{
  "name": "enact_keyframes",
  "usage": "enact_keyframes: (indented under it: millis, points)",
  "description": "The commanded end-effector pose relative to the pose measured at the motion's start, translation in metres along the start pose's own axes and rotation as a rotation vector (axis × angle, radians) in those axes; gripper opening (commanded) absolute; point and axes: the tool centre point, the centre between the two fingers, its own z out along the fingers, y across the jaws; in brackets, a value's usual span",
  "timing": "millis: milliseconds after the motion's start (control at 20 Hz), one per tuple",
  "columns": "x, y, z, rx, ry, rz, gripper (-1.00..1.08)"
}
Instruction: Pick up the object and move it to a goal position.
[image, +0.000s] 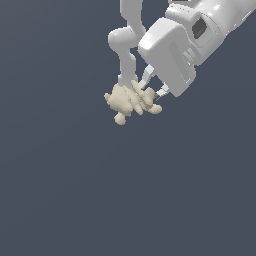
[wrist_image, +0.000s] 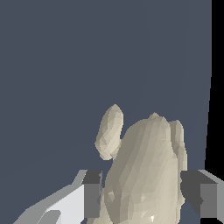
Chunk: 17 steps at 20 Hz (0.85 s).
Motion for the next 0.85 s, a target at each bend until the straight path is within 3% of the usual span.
enact_keyframes:
  millis: [0, 400, 800]
  points:
    - [-0.002, 0.018, -0.021, 0.000, -0.002, -0.001, -1.00]
    - [-0.004, 0.057, -0.063, -0.004, -0.004, 0.000, -1.00]
    - [-0.003, 0.066, -0.073, -0.008, -0.005, 0.000, -1.00]
